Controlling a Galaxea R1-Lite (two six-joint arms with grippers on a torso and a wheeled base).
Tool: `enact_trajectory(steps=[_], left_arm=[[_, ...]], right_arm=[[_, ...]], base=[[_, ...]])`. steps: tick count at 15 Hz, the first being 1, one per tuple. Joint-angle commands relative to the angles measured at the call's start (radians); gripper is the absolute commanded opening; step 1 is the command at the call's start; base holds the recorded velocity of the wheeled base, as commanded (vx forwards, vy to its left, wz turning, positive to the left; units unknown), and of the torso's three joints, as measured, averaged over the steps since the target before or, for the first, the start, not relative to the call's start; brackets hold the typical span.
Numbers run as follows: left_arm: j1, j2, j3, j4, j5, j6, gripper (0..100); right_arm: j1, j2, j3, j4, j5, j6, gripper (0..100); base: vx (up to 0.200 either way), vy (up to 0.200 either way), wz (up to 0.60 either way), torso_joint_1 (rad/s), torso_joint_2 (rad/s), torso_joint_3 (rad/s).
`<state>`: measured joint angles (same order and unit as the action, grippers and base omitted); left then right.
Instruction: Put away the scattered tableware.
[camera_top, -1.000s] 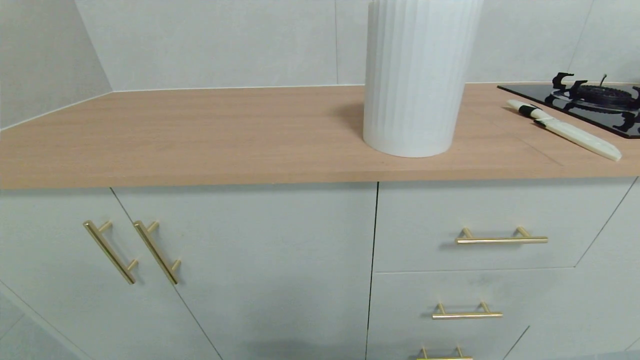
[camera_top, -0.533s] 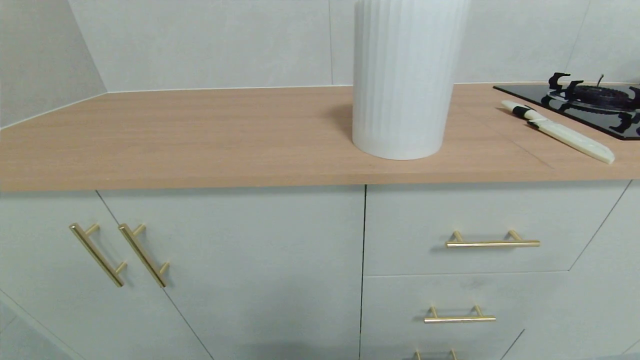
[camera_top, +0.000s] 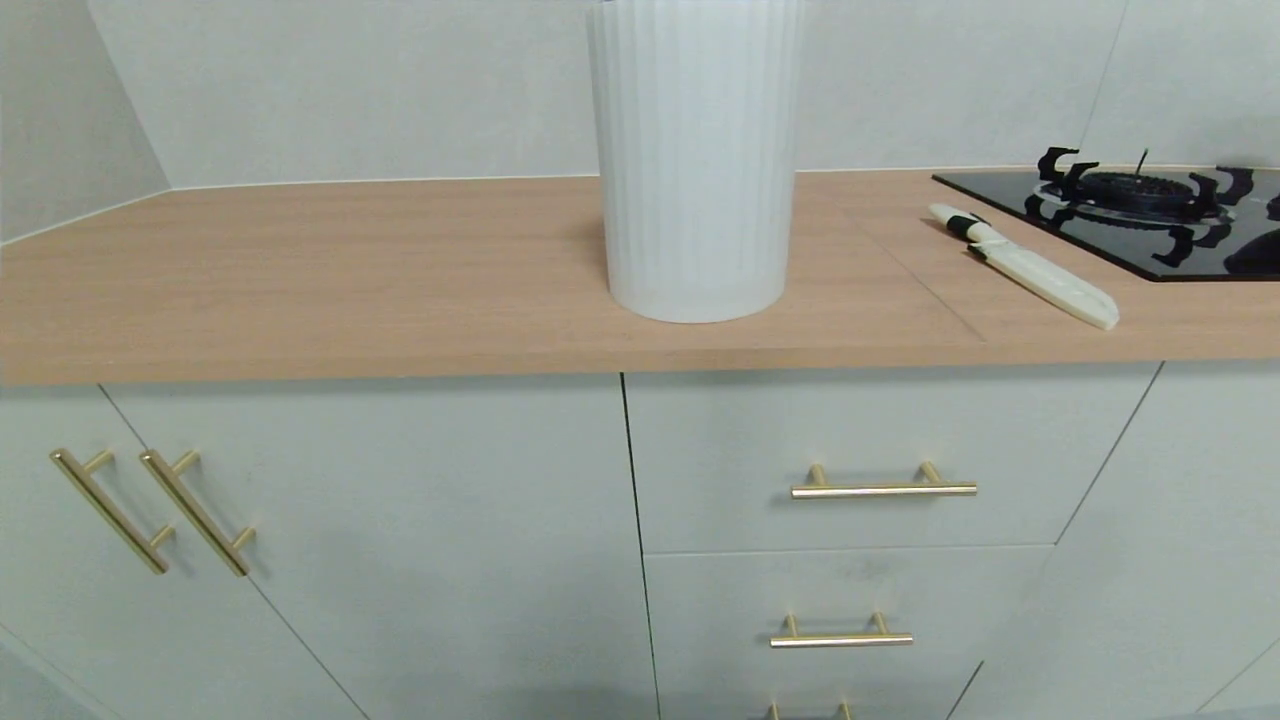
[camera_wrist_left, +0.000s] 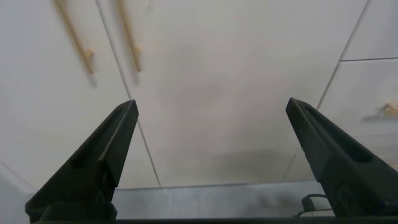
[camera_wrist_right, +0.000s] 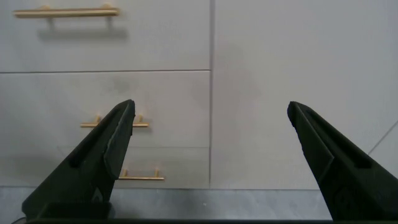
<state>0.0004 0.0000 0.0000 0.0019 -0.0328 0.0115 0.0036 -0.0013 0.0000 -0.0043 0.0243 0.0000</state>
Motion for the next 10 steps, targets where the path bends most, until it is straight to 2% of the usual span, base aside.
enact_trajectory(steps=[1,3,6,10], left_arm=[[0.003,0.002,0.0,0.0,0.001,0.001,100],[0.003,0.002,0.0,0.0,0.001,0.001,100],[0.003,0.002,0.0,0.0,0.001,-0.001,100],[0.003,0.002,0.0,0.0,0.002,0.001,100]], right_arm=[[0.001,0.001,0.0,0.0,0.0,0.0,100],[0.001,0.001,0.0,0.0,0.0,-0.002,100],[0.001,0.001,0.0,0.0,0.0,0.0,100],[0.001,0.001,0.0,0.0,0.0,0.0,100]], base=[[0.0,0.0,0.0,0.0,0.0,0.0],[0.0,0.0,0.0,0.0,0.0,0.0],[0.2,0.0,0.0,-0.001,0.0,0.004],[0.0,0.0,0.0,0.0,0.0,0.0]])
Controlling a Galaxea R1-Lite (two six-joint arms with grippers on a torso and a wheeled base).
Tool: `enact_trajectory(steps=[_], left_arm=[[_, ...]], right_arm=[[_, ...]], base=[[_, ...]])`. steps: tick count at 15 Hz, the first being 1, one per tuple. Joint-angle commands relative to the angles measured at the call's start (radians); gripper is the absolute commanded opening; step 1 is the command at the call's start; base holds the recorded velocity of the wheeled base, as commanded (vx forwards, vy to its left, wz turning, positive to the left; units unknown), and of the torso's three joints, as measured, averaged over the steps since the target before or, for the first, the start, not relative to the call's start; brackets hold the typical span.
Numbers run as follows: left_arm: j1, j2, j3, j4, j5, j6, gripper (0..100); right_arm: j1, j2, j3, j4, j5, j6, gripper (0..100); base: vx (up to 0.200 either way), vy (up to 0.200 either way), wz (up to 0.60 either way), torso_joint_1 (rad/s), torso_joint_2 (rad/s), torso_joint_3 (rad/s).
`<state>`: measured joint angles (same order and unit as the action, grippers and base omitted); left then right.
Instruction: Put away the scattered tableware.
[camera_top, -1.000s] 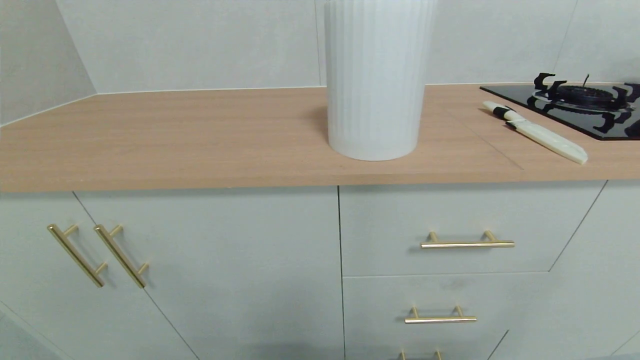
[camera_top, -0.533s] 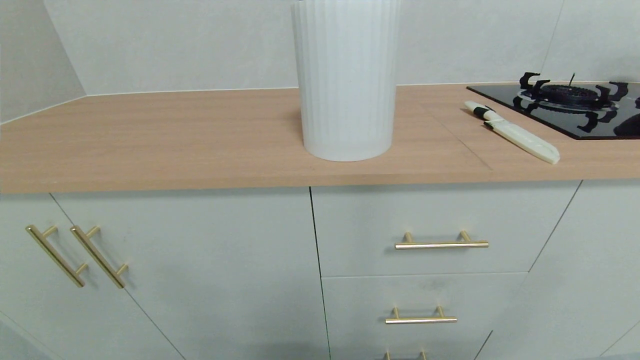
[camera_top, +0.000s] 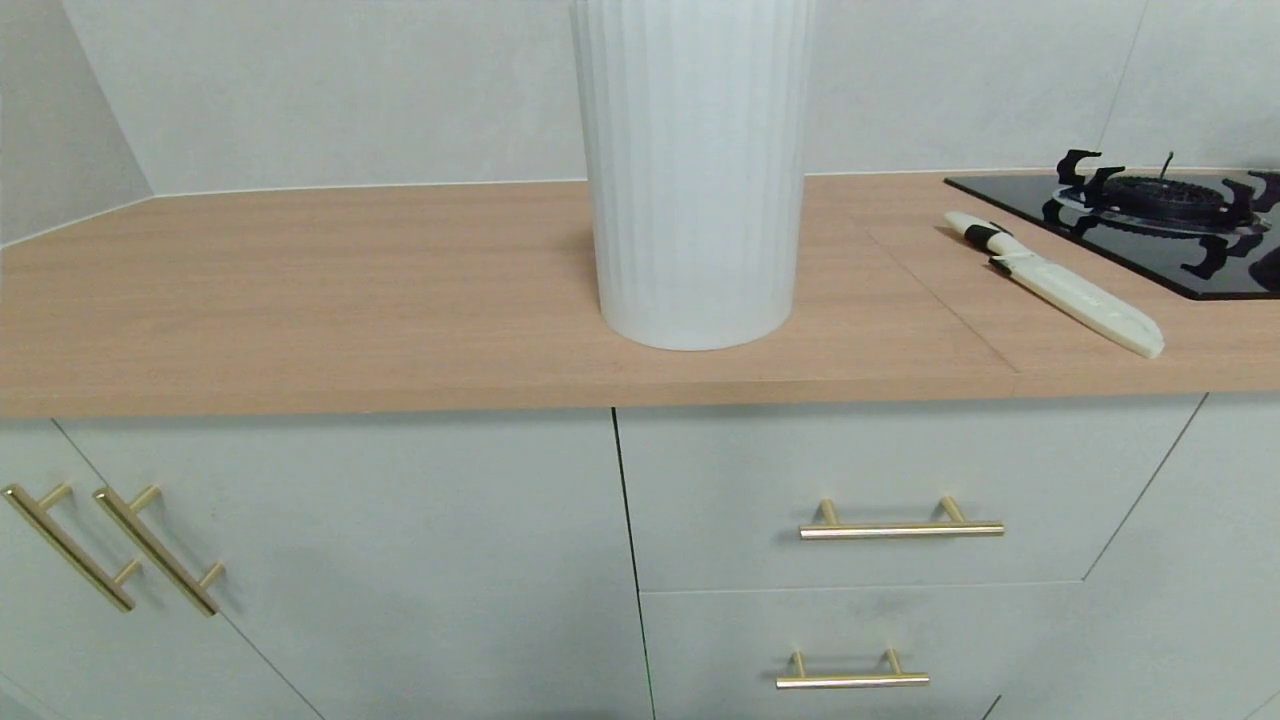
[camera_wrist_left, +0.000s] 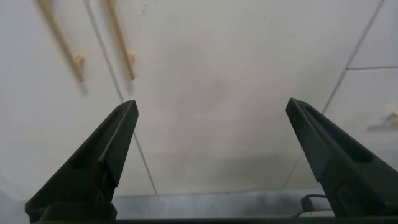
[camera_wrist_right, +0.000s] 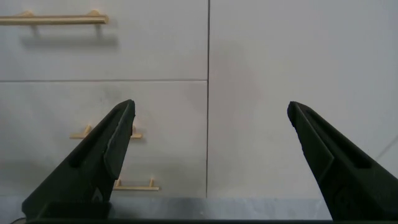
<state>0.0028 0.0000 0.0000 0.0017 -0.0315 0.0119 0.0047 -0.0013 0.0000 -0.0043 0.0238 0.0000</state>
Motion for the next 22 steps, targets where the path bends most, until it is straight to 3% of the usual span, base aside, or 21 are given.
enact_trajectory(steps=[1,9,22], left_arm=[[0.0,0.002,0.0,0.0,-0.001,0.0,100],[0.0,0.002,0.0,0.0,-0.001,0.0,100],[0.0,0.002,0.0,0.0,-0.001,0.0,100]], right_arm=[[0.0,0.001,0.0,0.0,0.001,0.0,100],[0.0,0.001,0.0,0.0,0.001,-0.002,100],[0.0,0.001,0.0,0.0,0.001,-0.002,100]], base=[[0.0,0.0,0.0,0.0,0.0,0.0],[0.0,0.0,0.0,0.003,-0.01,-0.005],[0.0,0.0,0.0,0.135,-0.42,-0.287]])
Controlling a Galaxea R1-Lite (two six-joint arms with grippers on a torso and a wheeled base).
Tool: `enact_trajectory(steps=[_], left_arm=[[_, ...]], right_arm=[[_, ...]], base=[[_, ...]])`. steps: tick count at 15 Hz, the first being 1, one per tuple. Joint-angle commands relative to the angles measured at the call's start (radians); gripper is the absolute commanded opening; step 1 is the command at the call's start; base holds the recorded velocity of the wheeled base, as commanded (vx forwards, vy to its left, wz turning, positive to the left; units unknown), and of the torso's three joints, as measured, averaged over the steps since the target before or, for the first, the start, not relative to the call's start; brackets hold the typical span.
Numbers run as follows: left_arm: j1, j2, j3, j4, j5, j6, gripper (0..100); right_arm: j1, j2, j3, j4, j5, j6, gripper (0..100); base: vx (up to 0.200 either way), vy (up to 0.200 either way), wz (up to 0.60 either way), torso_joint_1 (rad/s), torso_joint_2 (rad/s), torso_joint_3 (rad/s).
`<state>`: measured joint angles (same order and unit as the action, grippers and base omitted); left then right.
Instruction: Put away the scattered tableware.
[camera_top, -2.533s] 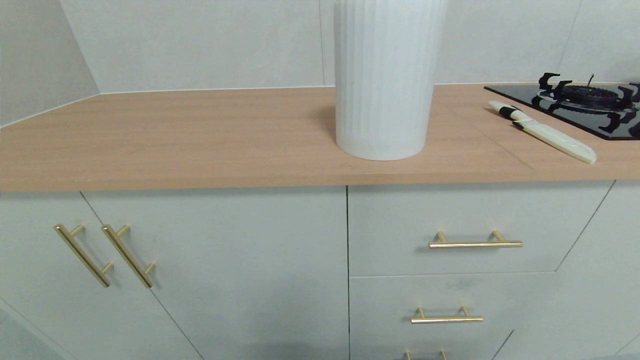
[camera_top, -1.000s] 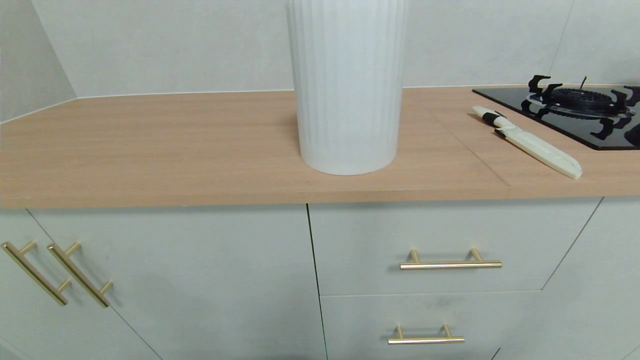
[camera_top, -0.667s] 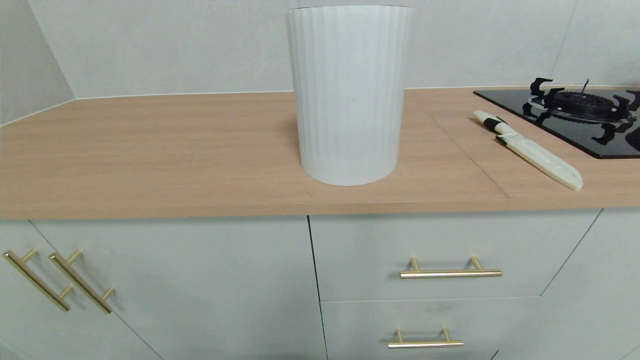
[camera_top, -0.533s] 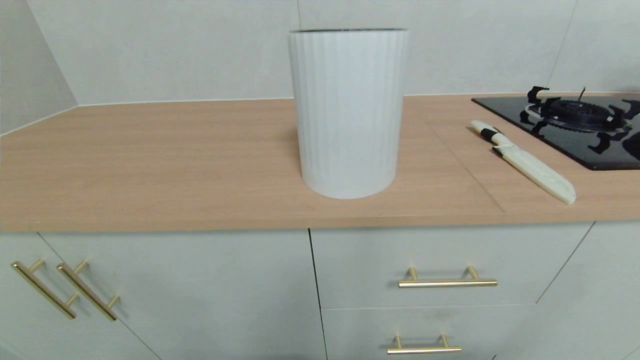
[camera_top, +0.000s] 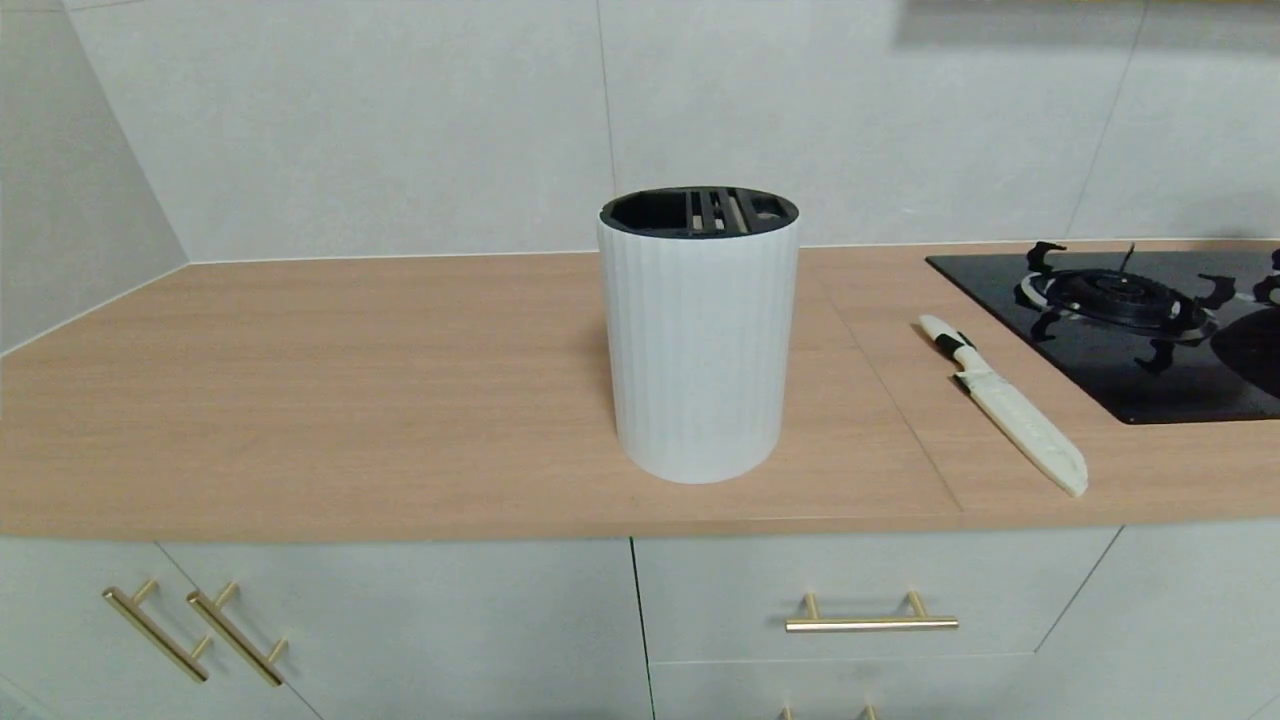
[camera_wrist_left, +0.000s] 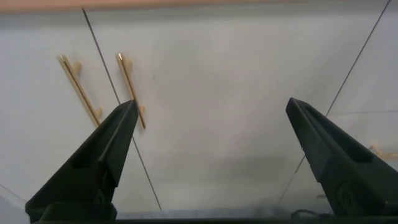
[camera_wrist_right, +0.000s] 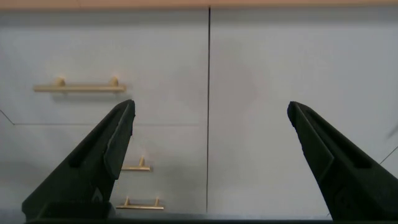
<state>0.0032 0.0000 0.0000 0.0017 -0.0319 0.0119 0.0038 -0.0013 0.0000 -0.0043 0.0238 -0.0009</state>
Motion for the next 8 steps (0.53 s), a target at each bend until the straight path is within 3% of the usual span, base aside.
enact_trajectory(steps=[1,8], left_arm=[[0.0,0.002,0.0,0.0,0.0,0.0,100],[0.0,0.002,0.0,0.0,0.001,0.0,100]], right_arm=[[0.001,0.001,0.0,0.0,0.001,-0.001,100],[0.001,0.001,0.0,0.0,0.001,-0.001,100]], base=[[0.0,0.0,0.0,0.198,-0.48,-0.29],[0.0,0.0,0.0,0.208,-0.49,-0.287]])
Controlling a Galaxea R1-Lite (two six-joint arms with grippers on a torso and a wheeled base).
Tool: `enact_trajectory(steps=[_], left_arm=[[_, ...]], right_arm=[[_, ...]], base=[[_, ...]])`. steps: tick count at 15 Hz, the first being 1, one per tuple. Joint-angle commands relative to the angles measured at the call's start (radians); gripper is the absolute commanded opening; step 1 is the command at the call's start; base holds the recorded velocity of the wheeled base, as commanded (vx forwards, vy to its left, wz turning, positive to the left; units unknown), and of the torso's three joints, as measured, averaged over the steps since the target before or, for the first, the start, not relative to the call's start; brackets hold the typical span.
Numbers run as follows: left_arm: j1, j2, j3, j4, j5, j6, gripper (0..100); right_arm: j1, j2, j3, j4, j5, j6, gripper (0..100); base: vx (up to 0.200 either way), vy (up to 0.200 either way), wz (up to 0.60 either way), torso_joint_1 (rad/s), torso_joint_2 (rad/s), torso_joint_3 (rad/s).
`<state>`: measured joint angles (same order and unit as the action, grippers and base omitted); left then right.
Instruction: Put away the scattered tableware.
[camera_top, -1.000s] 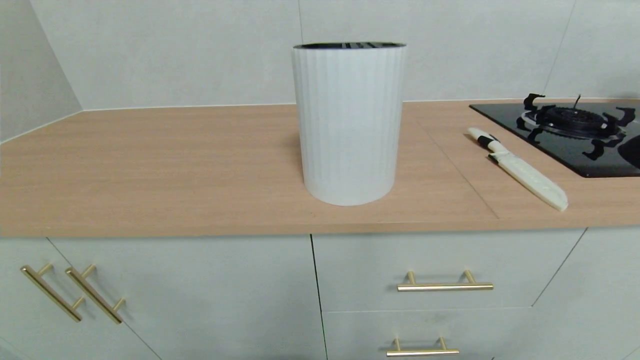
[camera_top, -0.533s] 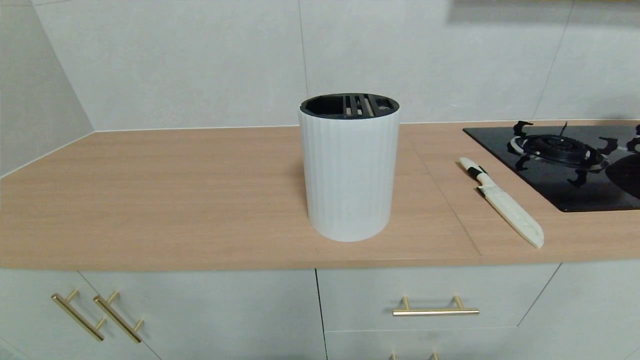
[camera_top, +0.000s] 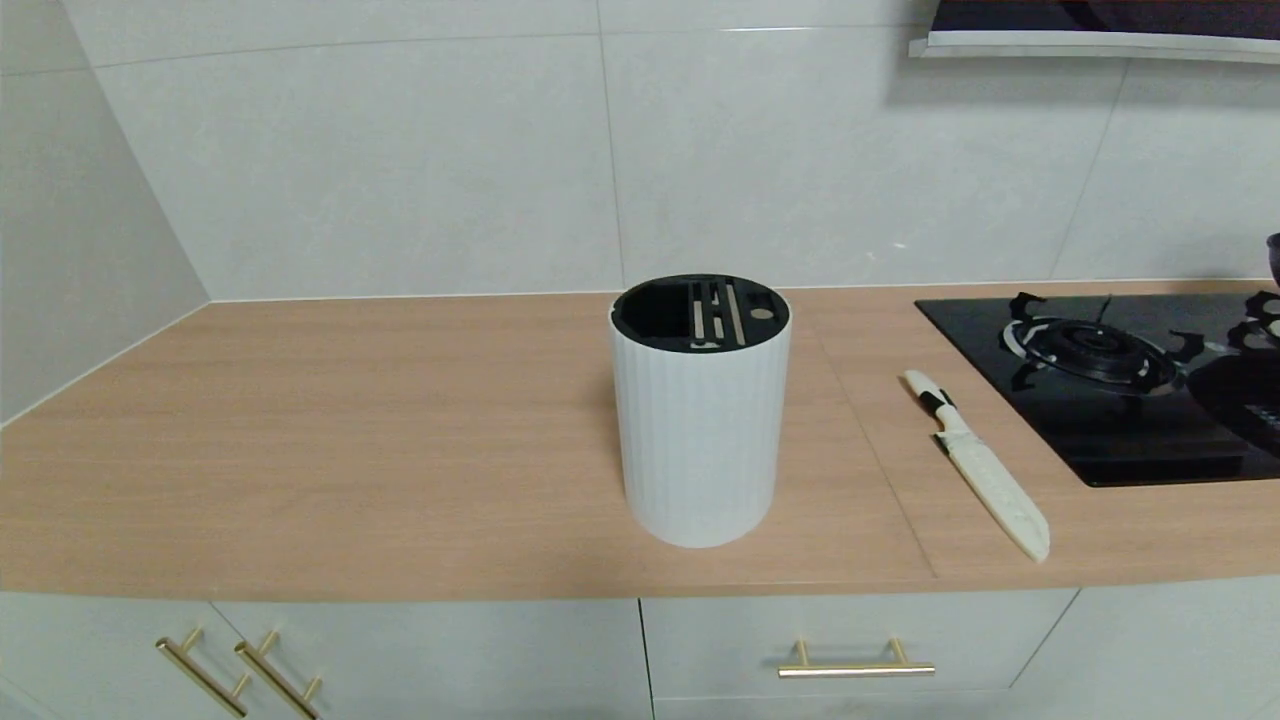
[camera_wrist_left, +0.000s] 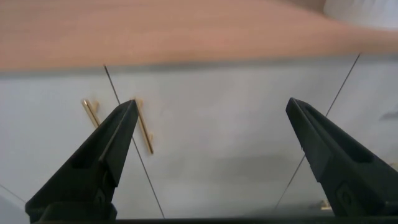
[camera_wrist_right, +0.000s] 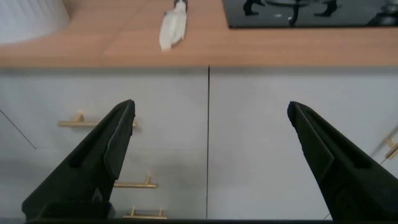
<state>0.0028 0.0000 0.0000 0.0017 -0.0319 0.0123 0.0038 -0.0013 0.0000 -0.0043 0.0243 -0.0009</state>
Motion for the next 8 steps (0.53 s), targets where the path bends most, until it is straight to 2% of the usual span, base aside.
enact_trajectory(steps=[1,8], left_arm=[[0.0,0.002,0.0,0.0,0.0,0.0,100],[0.0,0.002,0.0,0.0,0.0,0.0,100]], right_arm=[[0.001,0.001,0.0,0.0,0.0,-0.001,100],[0.001,0.001,0.0,0.0,0.0,-0.001,100]], base=[[0.0,0.0,0.0,0.232,-0.51,-0.286],[0.0,0.0,0.0,0.247,-0.55,-0.295]])
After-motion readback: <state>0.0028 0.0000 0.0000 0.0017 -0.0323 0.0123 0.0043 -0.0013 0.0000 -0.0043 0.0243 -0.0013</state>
